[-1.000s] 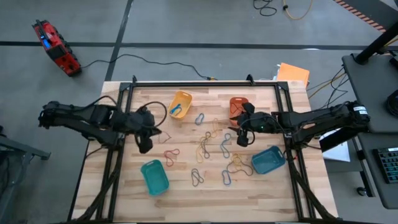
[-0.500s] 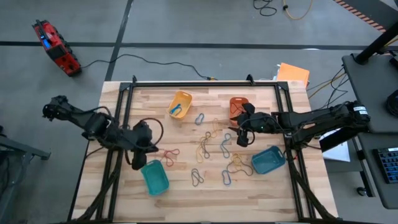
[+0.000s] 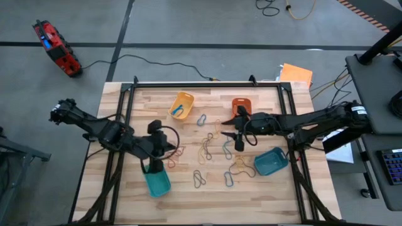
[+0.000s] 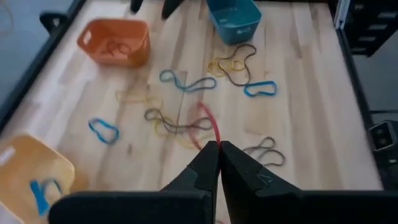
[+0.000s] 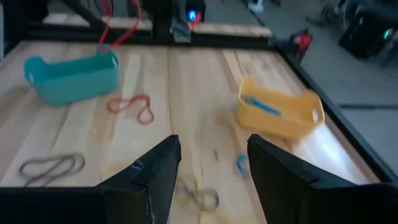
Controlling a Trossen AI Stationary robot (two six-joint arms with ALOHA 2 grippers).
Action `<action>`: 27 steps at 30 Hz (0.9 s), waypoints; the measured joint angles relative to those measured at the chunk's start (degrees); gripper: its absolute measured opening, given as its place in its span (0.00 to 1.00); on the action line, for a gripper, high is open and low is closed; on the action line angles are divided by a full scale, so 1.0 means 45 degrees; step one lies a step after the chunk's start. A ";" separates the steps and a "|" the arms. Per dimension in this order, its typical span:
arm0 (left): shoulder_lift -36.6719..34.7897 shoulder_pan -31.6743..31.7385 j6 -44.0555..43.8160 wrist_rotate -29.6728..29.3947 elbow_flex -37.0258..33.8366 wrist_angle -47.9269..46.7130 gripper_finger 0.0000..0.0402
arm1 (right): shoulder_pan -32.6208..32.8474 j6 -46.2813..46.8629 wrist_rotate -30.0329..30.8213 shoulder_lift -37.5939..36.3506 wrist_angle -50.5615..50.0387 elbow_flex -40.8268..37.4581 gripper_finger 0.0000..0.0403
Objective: Sort rubber bands into baskets
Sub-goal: Put the red rubber band into the orange bin
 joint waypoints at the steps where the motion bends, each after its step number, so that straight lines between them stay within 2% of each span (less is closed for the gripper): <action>1: 0.0193 0.0055 0.0294 -0.0047 0.0153 0.0032 0.00 | 0.0005 -0.0126 0.0000 0.0222 0.0475 0.0000 0.45; 8: 0.1401 0.0729 0.2091 -0.0531 0.0674 0.0234 0.00 | 0.0191 -0.1039 -0.0879 0.1765 0.3297 0.0510 0.45; 15: 0.2021 0.1932 0.2794 -0.0069 0.0362 0.0640 0.00 | 0.0205 -0.0832 -0.2288 0.2525 0.3367 0.1343 0.45; 18: 0.2173 0.2479 0.3011 -0.0019 0.0097 0.1330 0.00 | 0.0214 -0.0684 -0.2472 0.2764 0.3381 0.1592 0.46; 22: 0.2237 0.3069 0.3168 0.0191 -0.0290 0.2404 0.00 | 0.0205 -0.0654 -0.1996 0.3269 0.3292 0.1740 0.51; 27: 0.2229 0.3500 0.3066 0.0191 -0.0382 0.2630 0.00 | 0.0205 -0.1039 -0.0148 0.3805 0.3261 0.1890 0.62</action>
